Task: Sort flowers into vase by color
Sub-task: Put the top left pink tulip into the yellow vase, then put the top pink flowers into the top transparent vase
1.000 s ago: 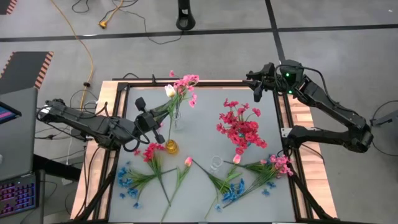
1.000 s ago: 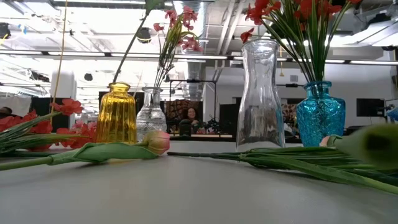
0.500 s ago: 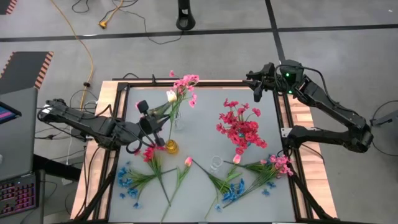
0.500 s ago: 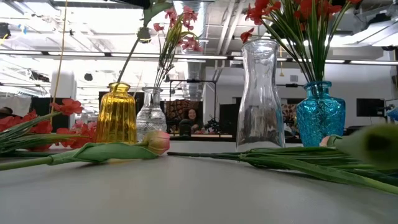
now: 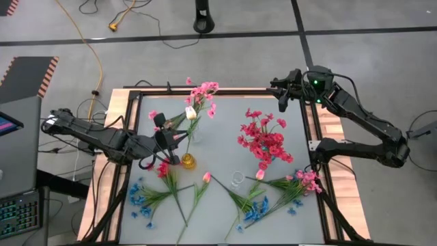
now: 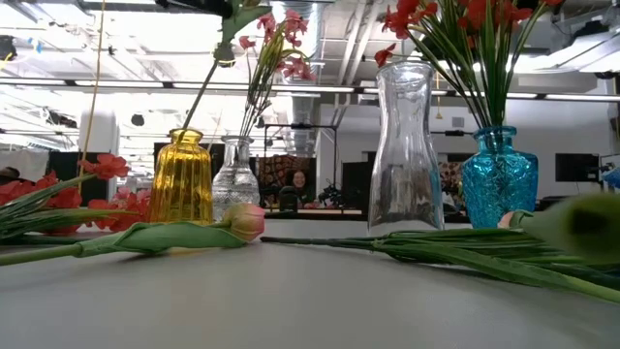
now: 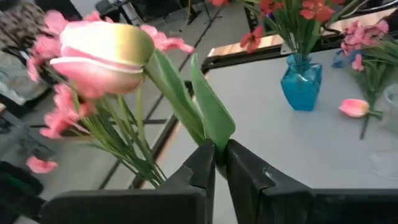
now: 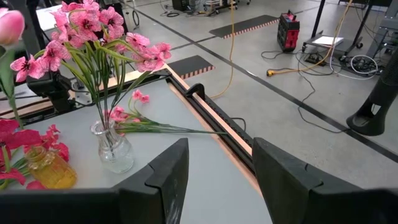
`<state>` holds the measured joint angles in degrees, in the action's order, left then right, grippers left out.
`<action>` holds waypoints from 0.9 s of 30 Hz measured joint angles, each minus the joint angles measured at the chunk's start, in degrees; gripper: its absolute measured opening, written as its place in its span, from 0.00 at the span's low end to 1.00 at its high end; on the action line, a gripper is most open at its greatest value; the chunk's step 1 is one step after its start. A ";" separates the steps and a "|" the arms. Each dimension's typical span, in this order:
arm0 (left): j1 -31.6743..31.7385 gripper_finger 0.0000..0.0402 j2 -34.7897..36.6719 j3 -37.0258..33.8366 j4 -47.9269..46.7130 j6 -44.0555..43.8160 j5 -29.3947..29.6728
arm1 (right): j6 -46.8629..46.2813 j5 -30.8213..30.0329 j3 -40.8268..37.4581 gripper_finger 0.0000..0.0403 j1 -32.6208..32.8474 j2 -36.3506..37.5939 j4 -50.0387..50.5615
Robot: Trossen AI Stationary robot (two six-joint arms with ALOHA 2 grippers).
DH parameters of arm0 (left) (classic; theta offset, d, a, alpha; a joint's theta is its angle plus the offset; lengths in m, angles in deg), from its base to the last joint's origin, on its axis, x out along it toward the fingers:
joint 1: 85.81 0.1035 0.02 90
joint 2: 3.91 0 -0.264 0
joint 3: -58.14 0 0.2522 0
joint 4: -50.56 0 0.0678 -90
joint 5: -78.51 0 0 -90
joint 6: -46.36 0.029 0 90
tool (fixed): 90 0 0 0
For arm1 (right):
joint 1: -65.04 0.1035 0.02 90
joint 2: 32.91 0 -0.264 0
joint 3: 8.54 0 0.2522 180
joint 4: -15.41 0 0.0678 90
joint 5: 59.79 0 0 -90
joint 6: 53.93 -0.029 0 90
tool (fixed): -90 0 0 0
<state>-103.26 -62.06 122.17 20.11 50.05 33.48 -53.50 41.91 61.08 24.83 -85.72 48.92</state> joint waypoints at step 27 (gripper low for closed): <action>4.42 0.31 3.72 0.00 -11.05 -17.21 0.62 | 0.00 0.01 -0.02 0.50 -0.01 0.01 -0.01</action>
<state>-98.84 -58.34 122.17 9.07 32.84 34.11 -53.50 41.92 61.06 24.83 -85.72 48.91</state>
